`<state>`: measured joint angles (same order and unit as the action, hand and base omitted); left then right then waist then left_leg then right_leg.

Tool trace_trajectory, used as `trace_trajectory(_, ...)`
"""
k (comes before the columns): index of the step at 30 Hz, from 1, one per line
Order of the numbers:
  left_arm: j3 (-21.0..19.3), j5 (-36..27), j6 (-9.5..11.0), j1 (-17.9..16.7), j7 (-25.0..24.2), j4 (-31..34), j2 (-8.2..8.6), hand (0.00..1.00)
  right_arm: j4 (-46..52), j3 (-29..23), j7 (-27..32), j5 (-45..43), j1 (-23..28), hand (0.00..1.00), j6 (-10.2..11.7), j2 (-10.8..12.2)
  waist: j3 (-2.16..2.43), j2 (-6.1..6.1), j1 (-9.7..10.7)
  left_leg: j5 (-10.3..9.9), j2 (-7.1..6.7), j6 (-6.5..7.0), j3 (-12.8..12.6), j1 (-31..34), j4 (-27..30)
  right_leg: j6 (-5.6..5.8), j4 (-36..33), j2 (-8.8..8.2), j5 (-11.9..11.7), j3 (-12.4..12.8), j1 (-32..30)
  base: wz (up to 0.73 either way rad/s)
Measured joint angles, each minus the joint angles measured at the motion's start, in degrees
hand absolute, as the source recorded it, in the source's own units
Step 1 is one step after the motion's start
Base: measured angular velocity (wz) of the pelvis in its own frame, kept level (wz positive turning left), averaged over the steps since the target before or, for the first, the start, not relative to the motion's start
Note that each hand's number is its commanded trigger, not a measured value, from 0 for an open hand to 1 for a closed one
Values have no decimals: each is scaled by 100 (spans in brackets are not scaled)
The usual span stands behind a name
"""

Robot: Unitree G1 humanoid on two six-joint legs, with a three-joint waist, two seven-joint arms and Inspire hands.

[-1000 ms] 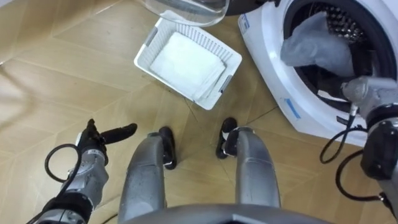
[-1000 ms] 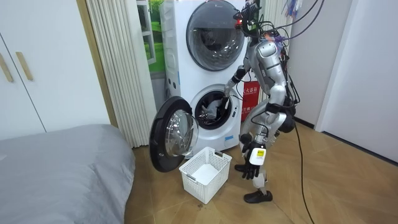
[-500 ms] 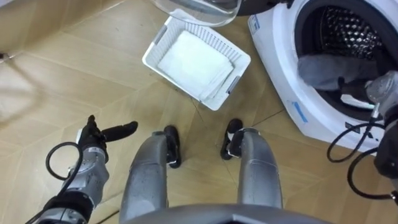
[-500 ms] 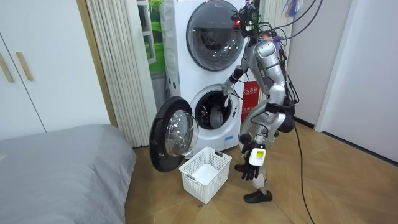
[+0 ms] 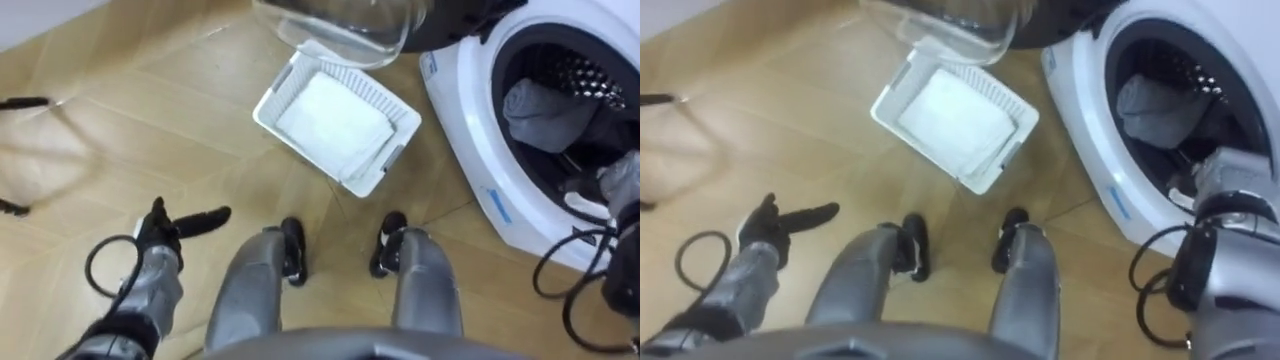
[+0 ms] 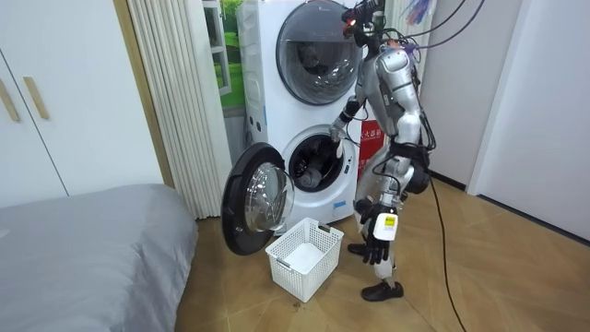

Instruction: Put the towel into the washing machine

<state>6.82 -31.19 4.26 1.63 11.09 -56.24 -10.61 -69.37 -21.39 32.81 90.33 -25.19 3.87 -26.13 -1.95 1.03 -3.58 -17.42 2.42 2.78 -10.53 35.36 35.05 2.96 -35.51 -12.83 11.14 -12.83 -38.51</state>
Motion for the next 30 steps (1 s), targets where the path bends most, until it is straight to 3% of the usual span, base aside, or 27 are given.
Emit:
trace_trajectory(6,-12,623,-1,-8,-223,-484,-1,0,58,497,-755,-915,795,0,53,511,21,-48,-8,70,45,-109,46,-702,-511,13,569,206,-81,-21,729,-5)
trace_trajectory(8,-14,802,1,-37,-303,-673,-12,0,-8,955,-1139,-1549,1226,0,58,734,44,-78,10,98,93,-160,77,-1085,-734,18,914,324,-139,-55,1166,-2)
trace_trajectory(10,-17,971,7,-177,-312,-662,-13,0,-89,1152,-1415,-2163,1592,0,59,808,93,-109,26,120,101,-191,93,-1367,-941,29,1154,383,-178,-89,1458,0)
trace_trajectory(11,-40,1115,14,-271,-310,-669,-15,0,-193,1389,-1568,-2662,1866,0,95,806,122,-150,29,131,112,-211,102,-1556,-1067,40,1332,427,-204,-127,1678,0)
trace_trajectory(15,-224,1463,92,-547,-291,-804,-17,0,-376,2153,-2071,-4821,2599,0,160,1011,147,-141,25,178,133,-285,123,-2212,-1452,48,1629,525,-210,-143,2275,-7)
trace_trajectory(20,-220,1624,115,-619,-326,-793,-14,0,-318,2686,-2642,-6177,2736,0,150,1264,156,-99,146,199,142,-323,161,-2641,-1674,52,1905,589,-217,-203,2752,3)
trace_trajectory(24,-296,2123,135,-761,-319,-778,-14,0,-191,2775,-3070,-7326,2742,0,166,1481,163,-44,161,207,139,-336,150,-3128,-1953,84,2135,635,-239,-239,3239,2)
trace_trajectory(30,-602,2341,239,-1032,-281,-773,13,0,-208,2786,-3378,-8054,2773,0,166,1602,162,-39,164,226,146,-368,132,-3577,-2179,105,2313,692,-252,-228,3643,-3)
